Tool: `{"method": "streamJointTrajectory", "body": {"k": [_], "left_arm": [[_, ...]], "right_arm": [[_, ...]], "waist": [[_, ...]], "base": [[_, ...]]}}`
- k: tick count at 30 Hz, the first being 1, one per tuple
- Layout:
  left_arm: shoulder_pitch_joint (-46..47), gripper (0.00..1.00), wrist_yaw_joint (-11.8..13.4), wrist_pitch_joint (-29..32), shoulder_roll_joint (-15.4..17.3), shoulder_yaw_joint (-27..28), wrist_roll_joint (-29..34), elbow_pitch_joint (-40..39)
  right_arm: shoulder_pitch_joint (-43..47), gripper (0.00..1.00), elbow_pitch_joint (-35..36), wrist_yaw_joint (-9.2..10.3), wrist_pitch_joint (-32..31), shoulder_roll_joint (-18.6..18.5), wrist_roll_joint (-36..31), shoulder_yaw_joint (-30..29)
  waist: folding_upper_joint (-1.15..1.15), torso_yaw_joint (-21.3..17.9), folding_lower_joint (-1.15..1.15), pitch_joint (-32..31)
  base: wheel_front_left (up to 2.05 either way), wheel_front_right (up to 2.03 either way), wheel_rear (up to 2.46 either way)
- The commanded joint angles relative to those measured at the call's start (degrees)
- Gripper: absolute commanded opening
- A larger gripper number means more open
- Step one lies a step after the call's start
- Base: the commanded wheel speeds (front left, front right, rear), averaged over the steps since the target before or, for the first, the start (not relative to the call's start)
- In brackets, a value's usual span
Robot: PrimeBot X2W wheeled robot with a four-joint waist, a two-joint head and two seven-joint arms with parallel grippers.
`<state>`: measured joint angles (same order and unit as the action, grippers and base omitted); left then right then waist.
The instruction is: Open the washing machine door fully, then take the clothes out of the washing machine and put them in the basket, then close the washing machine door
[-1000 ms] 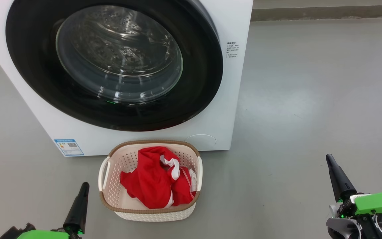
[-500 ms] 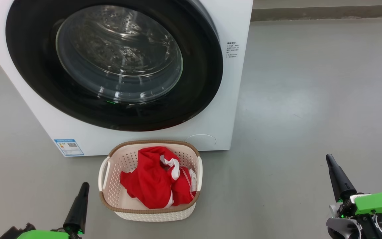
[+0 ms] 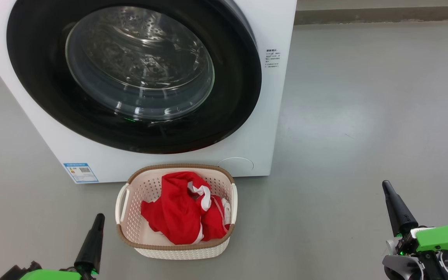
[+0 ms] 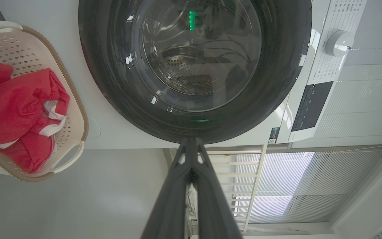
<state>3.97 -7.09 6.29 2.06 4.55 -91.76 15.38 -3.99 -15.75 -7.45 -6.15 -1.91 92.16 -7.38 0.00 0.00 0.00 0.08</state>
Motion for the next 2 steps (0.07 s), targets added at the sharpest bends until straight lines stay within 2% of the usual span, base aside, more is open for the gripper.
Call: {"method": "streamJointTrajectory", "body": {"k": [1, 2], "left_arm": [[2.5, 0.00, -0.4, 0.2, 0.8, 2.0, -0.4, -1.1], [2.5, 0.00, -0.4, 0.2, 0.8, 2.0, -0.4, -1.1]], "right_arm": [[-2.5, 0.00, 1.5, -0.03, -0.4, -1.0, 0.0, 0.8], [-2.5, 0.00, 1.5, -0.03, -0.4, -1.0, 0.0, 0.8]], "waist": [[0.00, 0.0, 0.00, 0.0], [0.00, 0.0, 0.00, 0.0]], "base": [[0.00, 0.00, 0.00], [0.00, 0.00, 0.00]]}}
